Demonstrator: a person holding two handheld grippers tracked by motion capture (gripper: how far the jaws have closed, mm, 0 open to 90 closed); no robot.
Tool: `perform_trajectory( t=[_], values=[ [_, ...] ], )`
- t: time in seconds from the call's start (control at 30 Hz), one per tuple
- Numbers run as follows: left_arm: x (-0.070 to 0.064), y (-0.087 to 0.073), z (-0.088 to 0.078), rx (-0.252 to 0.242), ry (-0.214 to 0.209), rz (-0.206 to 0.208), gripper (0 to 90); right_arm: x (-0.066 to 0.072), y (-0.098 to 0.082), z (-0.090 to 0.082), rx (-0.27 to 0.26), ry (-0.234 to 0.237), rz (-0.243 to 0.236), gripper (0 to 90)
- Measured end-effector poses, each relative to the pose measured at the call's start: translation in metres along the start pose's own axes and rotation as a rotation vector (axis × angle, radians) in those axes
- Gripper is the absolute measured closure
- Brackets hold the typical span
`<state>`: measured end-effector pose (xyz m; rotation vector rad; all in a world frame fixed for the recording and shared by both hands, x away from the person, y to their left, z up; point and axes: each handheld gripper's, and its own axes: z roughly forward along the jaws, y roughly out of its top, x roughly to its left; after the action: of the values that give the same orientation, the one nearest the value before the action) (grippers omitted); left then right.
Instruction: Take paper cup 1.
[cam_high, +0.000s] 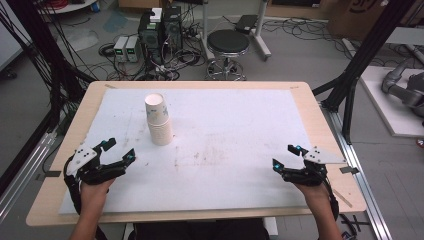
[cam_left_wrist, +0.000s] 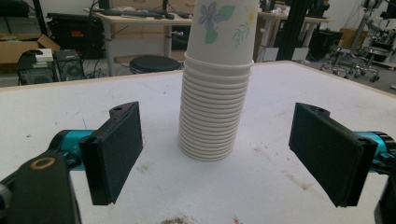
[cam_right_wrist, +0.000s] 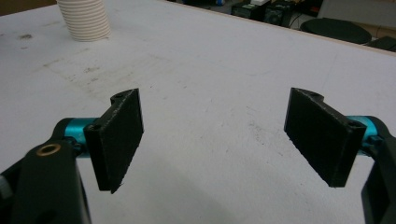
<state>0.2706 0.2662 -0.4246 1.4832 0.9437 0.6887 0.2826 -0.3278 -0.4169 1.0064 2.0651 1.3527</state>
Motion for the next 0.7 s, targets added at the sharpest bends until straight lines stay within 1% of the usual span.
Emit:
perform_trajectory(
  t=[0.13,0.4,0.53,0.7],
  values=[
    [0.0008,-0.0003,0.0002,-0.002,0.003,-0.006,17.3,-0.0006,-0.0007,-0.0003,0.001,-0.001,-0.006,20.3],
    [-0.0007,-0.0004,0.0037,0.002,-0.004,0.002,17.3,-0.0005,-0.0008,-0.0007,-0.002,-0.002,-0.002,20.3],
    [-0.001,-0.0004,0.0063,0.001,-0.008,-0.002,17.3,-0.0004,-0.0004,-0.0004,-0.009,0.006,-0.001,20.3],
    [-0.0019,-0.0001,0.0073,0.001,-0.011,0.002,17.1,0.0006,-0.0019,-0.0008,-0.004,0.016,0.005,20.4]
  ],
)
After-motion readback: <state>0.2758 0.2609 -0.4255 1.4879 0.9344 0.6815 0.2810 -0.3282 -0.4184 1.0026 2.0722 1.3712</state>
